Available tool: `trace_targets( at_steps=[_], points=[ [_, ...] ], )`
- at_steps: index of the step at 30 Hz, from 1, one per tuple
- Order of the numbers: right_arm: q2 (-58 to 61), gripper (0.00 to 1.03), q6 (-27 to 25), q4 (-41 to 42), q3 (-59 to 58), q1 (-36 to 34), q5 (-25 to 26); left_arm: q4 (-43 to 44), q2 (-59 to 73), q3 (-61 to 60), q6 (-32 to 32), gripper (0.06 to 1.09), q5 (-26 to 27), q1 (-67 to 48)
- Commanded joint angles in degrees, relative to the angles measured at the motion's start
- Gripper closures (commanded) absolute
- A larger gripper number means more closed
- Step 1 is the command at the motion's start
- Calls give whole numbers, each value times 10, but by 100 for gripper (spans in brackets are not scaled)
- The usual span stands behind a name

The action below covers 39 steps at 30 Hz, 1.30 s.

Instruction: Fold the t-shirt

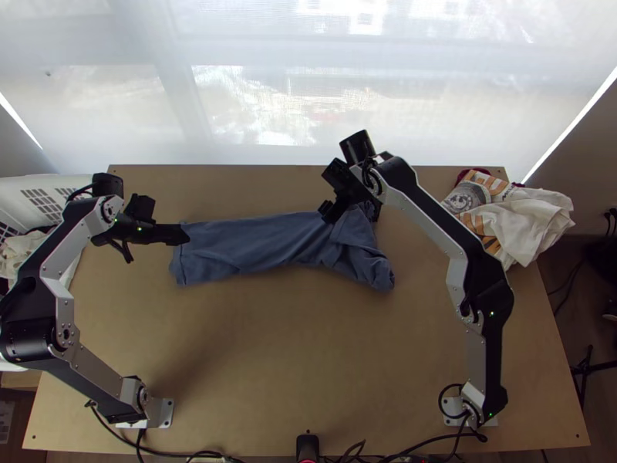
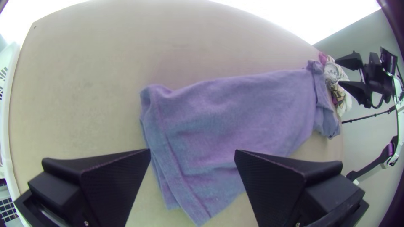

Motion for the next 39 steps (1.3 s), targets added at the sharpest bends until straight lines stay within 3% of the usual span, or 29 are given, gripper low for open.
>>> trace_targets(
  at_steps=[1, 8, 24, 30, 35, 39],
  points=[
    [-60, 13, 5, 25, -105, 43, -2, 50, 4, -36, 4, 11, -18, -2],
    [-84, 13, 5, 60, -187, 57, -2, 82, 34, -32, -10, 11, -26, -8],
    [-86, 13, 16, 79, -218, 59, -2, 82, 76, -24, -13, 12, -32, -24],
    [-78, 13, 16, 82, -218, 60, -1, 70, 93, -21, -20, 18, -32, -39],
    [-69, 13, 16, 85, -220, 62, -1, 64, 99, -17, -31, 40, -28, -58],
    [-57, 13, 16, 92, -227, 63, -1, 56, 96, -8, -38, 72, -13, -68]
  ],
)
